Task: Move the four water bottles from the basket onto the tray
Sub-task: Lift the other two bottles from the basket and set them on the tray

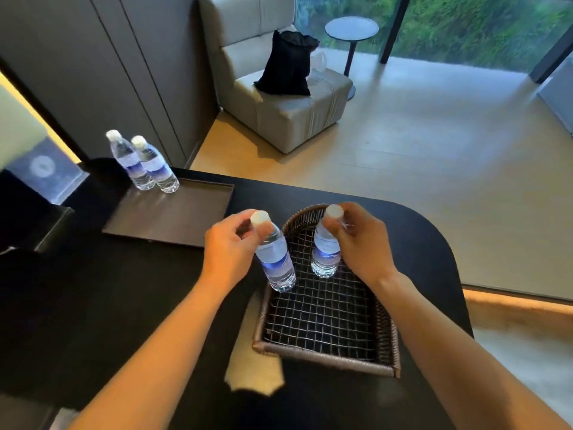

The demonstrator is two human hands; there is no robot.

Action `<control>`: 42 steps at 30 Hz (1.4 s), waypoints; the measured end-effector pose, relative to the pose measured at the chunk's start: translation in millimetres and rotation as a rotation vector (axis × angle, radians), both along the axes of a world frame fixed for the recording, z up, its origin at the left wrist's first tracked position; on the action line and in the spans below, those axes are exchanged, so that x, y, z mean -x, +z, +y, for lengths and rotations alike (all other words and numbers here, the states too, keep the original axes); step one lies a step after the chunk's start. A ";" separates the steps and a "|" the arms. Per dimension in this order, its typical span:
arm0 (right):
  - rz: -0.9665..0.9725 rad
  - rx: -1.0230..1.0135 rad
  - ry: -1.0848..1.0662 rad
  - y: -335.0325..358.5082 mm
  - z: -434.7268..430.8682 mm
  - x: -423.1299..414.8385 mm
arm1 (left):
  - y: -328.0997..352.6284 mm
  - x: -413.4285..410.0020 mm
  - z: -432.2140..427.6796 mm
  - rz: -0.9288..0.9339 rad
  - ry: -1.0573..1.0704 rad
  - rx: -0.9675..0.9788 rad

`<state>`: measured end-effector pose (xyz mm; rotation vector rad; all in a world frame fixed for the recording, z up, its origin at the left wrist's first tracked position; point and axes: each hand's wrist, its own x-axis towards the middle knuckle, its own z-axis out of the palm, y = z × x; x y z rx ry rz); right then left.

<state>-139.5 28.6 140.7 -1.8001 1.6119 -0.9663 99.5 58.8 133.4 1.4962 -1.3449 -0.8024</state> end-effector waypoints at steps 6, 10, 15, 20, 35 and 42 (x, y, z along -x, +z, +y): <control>-0.006 0.094 0.018 23.3 -31.5 -78.6 | 29.3 -70.9 -23.0 0.040 -0.009 0.051; -0.014 0.123 0.006 24.1 -56.3 -140.5 | 29.6 -136.8 -47.3 0.002 0.004 0.076; -0.055 0.097 -0.033 7.7 -90.0 -217.5 | 10.9 -218.4 -85.7 -0.045 0.077 0.043; -0.079 0.037 -0.104 -18.2 -127.1 -280.3 | -14.8 -268.8 -133.0 -0.036 0.046 0.036; -0.055 -0.052 -0.216 -74.4 -210.7 -339.6 | -82.1 -287.4 -246.8 -0.107 -0.109 -0.014; -0.055 -0.066 -0.221 -85.9 -233.9 -345.9 | -93.4 -286.1 -269.8 -0.070 -0.074 0.004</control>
